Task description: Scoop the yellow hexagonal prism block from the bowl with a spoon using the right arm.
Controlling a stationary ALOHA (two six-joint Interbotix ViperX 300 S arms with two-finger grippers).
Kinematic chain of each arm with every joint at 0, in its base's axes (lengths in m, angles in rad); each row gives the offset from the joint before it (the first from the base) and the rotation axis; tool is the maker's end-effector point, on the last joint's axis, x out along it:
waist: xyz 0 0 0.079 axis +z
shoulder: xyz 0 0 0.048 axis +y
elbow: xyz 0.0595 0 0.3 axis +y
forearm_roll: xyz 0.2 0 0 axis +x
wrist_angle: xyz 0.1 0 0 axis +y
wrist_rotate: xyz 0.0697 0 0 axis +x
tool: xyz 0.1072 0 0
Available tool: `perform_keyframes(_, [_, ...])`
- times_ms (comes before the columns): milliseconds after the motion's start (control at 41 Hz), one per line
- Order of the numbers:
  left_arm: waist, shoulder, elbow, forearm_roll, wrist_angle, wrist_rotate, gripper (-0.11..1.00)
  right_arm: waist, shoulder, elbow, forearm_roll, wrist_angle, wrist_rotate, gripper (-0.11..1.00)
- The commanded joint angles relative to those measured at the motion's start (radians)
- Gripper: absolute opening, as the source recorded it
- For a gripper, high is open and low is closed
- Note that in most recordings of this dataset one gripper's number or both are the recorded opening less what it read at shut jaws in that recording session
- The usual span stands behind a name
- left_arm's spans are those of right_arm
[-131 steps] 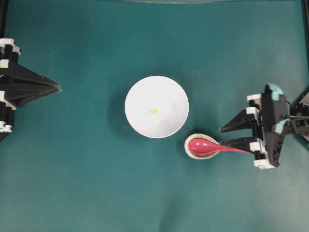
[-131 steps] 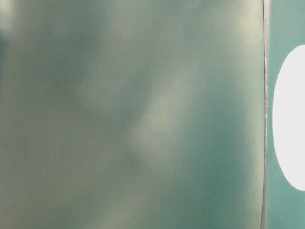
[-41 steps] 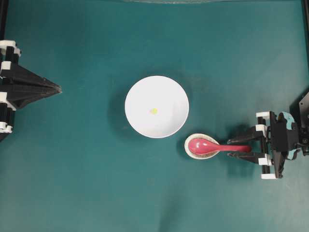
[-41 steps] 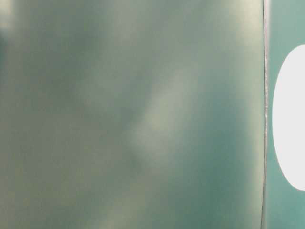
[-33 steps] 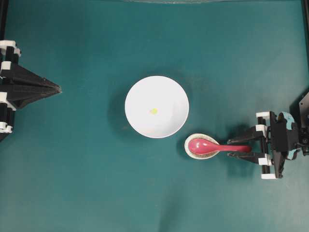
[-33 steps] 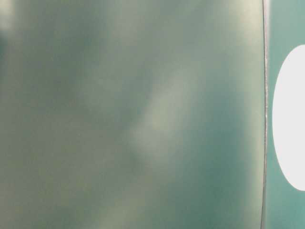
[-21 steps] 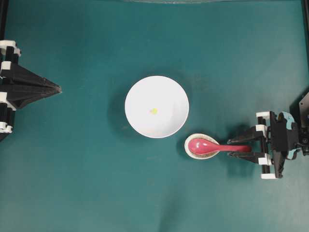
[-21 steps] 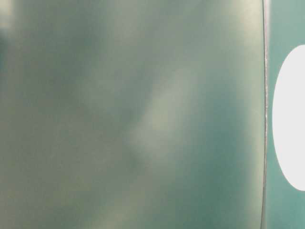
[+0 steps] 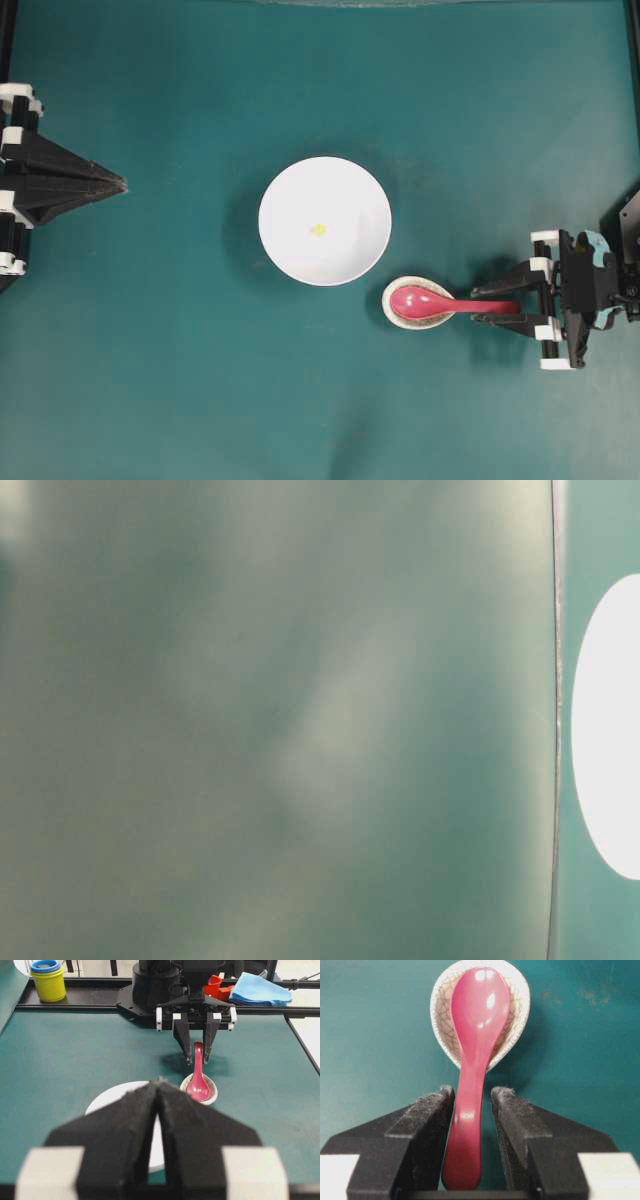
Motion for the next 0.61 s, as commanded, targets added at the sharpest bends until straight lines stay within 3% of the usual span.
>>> perform_keyframes(0, [0.000,0.006,-0.021,0.002,-0.005,0.002,0.04,0.003,-0.008,-0.006,0.003,-0.005,0.002,0.43])
perform_keyframes(171, [0.002,0.008,-0.020,0.003,-0.006,0.002,0.04,0.003,-0.008,-0.006,0.006,-0.005,0.002,0.39])
perform_keyframes(341, [0.020,0.006,-0.021,0.003,-0.006,-0.002,0.04,0.003,-0.008,-0.006,0.003,-0.005,0.002,0.24])
perform_keyframes(585, [0.029,0.005,-0.021,0.003,-0.006,-0.002,0.04,0.003,-0.008,-0.011,0.003,-0.005,0.002,0.23])
